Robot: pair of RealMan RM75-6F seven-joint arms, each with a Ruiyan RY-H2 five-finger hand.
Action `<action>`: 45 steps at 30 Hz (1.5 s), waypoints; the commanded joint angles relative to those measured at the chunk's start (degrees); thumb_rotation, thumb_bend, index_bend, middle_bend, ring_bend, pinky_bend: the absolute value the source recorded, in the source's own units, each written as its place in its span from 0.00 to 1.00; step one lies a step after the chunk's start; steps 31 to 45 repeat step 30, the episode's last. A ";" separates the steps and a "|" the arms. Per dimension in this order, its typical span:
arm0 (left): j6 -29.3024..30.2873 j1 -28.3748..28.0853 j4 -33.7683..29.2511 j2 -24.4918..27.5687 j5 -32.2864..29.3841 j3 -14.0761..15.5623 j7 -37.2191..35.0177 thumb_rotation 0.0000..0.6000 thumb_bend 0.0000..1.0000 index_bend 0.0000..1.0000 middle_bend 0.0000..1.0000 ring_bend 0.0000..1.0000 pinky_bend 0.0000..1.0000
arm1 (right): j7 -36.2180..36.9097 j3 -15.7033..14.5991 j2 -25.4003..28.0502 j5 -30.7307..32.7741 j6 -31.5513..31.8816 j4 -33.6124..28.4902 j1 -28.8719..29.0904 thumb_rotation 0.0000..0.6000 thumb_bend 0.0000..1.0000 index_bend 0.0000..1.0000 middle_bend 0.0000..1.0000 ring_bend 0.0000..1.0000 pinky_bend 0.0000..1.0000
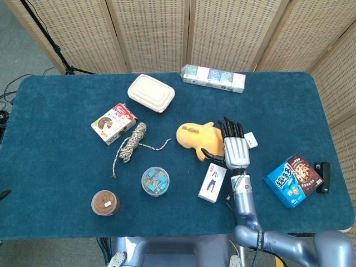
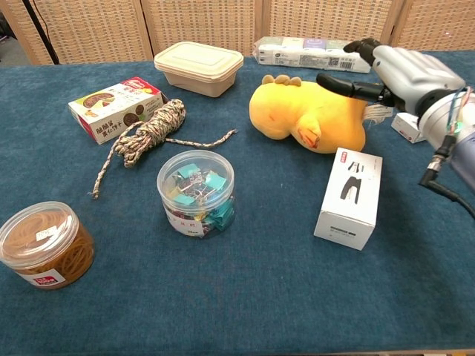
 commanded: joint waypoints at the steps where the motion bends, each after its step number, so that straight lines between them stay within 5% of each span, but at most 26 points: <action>1: -0.08 0.00 -0.32 -0.13 -0.04 0.06 0.86 1.00 0.00 0.00 0.00 0.00 0.00 | -0.47 -1.60 6.02 -3.11 3.73 -6.73 -3.58 0.00 0.00 0.00 0.00 0.00 0.00; 7: -0.30 -0.06 -1.73 -0.72 0.02 0.27 4.62 1.00 0.00 0.00 0.00 0.00 0.00 | 2.90 -3.96 16.64 -8.27 6.97 -12.80 -8.67 0.01 0.00 0.00 0.00 0.00 0.00; 15: -0.82 0.06 -4.19 -2.19 -0.52 0.69 11.19 1.00 0.00 0.00 0.00 0.00 0.00 | 16.21 -7.15 27.99 -15.75 8.20 -8.35 -13.88 0.04 0.00 0.00 0.00 0.00 0.00; 25: 2.26 1.78 -4.44 -4.88 1.26 1.60 14.09 1.00 0.00 0.00 0.00 0.00 0.00 | 30.87 -12.38 31.03 -23.43 15.44 -3.24 -22.04 0.02 0.00 0.00 0.00 0.00 0.00; 45: 3.57 2.05 -3.03 -6.13 2.40 1.60 16.09 1.00 0.00 0.00 0.00 0.00 0.00 | 32.55 -13.13 31.22 -25.61 18.31 -3.74 -24.34 0.02 0.00 0.00 0.00 0.00 0.00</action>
